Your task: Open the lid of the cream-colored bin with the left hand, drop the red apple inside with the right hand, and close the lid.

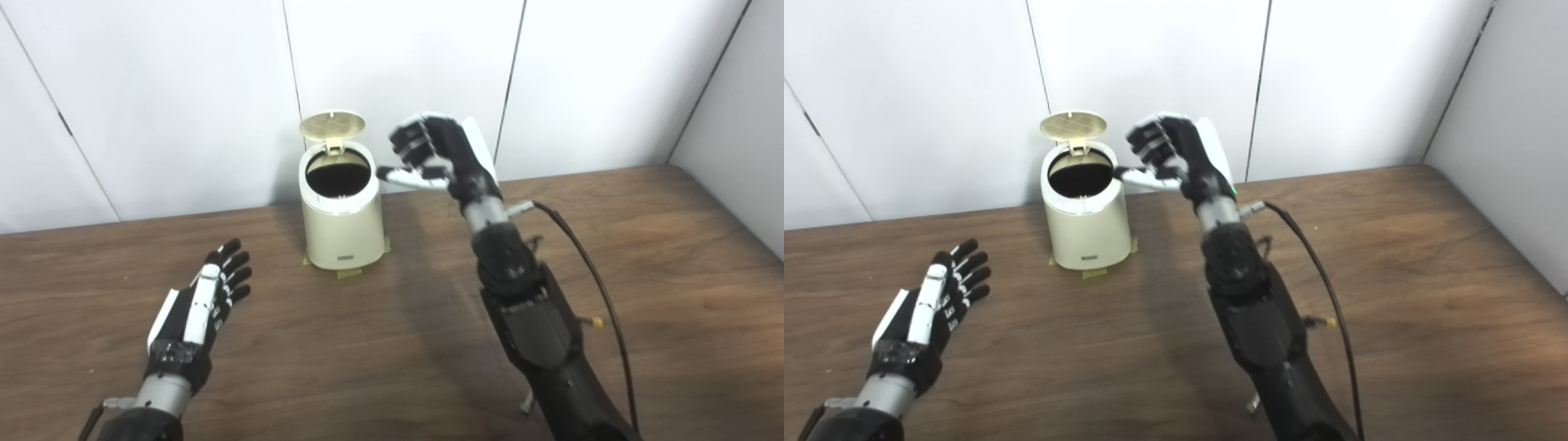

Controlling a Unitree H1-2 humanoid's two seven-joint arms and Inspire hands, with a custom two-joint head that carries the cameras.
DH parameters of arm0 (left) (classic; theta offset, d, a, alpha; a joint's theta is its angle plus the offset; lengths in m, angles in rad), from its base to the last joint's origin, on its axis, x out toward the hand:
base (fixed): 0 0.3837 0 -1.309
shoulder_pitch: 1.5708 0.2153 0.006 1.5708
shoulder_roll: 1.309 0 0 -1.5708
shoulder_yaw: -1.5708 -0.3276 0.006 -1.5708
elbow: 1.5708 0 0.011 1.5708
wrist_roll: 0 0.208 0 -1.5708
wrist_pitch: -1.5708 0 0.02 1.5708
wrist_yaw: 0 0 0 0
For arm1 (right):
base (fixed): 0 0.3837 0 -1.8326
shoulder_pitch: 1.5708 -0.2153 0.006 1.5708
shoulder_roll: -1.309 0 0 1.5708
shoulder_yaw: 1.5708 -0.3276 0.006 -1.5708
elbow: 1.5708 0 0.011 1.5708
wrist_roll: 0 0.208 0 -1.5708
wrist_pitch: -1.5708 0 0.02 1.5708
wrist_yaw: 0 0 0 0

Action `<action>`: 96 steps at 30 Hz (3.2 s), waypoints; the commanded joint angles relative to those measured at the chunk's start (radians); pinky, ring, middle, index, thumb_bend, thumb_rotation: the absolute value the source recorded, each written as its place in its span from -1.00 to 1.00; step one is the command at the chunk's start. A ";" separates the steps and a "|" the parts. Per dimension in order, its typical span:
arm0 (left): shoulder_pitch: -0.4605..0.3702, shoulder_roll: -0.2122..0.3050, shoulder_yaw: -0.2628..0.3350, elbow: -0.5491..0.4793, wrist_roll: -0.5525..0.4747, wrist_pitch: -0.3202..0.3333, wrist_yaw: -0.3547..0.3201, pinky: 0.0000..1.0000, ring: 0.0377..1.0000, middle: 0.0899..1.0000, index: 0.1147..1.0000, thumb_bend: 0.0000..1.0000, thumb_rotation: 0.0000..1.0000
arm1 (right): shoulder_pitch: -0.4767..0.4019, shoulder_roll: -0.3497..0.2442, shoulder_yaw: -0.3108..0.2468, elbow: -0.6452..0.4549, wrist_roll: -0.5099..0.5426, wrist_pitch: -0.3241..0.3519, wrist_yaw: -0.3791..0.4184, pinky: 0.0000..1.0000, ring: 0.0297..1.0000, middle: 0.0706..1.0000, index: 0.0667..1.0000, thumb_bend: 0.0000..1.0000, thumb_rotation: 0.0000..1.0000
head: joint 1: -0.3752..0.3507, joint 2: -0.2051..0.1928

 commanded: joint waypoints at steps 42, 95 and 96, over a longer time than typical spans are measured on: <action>-0.702 -0.014 -0.061 0.452 0.320 -0.040 -0.212 0.91 0.87 0.83 0.85 -0.15 1.00 | 0.283 0.075 -0.114 -0.350 0.519 0.221 0.057 0.65 0.75 0.76 0.67 0.05 0.97 | 0.173 -0.015; -0.768 0.115 -0.238 0.442 0.806 -0.119 -0.583 0.65 0.66 0.57 0.58 0.11 1.00 | 0.275 0.004 -0.033 -0.318 0.551 0.221 0.019 0.48 0.69 0.67 0.65 0.03 0.97 | 0.142 0.009; -0.765 0.116 -0.240 0.439 0.815 -0.125 -0.585 0.63 0.65 0.56 0.56 0.11 1.00 | 0.275 0.003 -0.032 -0.316 0.552 0.221 0.018 0.47 0.68 0.66 0.65 0.04 0.96 | 0.142 0.009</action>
